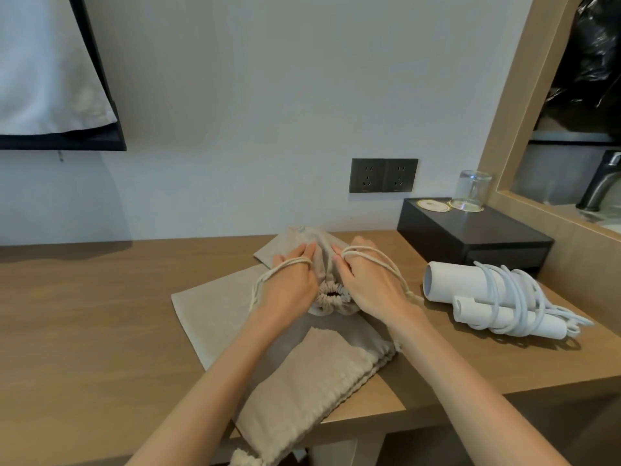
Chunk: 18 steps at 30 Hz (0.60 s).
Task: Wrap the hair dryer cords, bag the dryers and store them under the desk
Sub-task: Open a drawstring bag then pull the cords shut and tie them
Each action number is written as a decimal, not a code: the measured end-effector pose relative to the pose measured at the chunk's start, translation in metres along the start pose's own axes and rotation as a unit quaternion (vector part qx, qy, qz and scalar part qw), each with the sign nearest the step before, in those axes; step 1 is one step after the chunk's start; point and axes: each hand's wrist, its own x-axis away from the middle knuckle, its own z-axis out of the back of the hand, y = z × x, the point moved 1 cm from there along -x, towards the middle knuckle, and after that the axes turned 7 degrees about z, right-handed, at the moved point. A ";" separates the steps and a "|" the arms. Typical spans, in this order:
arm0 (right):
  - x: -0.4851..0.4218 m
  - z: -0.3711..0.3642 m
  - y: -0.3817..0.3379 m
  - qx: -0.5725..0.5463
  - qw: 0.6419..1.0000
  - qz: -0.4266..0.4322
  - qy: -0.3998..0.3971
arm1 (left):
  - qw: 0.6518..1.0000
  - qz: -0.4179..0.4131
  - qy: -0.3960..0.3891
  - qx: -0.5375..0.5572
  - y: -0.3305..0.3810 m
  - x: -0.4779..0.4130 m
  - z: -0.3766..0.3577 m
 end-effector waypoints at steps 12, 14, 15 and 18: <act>0.004 -0.013 0.002 -0.078 0.996 0.042 -0.027 | 0.994 -0.041 0.050 0.086 -0.021 -0.002 -0.010; 0.004 -0.009 -0.001 -0.071 0.996 0.034 -0.040 | 0.994 -0.033 0.053 0.089 -0.021 -0.002 -0.009; 0.005 -0.009 -0.001 -0.072 0.996 0.026 -0.051 | 0.994 -0.029 0.053 0.093 -0.023 -0.003 -0.010; 0.008 -0.009 0.002 -0.172 0.981 -0.021 -0.089 | 0.992 -0.024 0.030 0.117 -0.028 -0.002 -0.014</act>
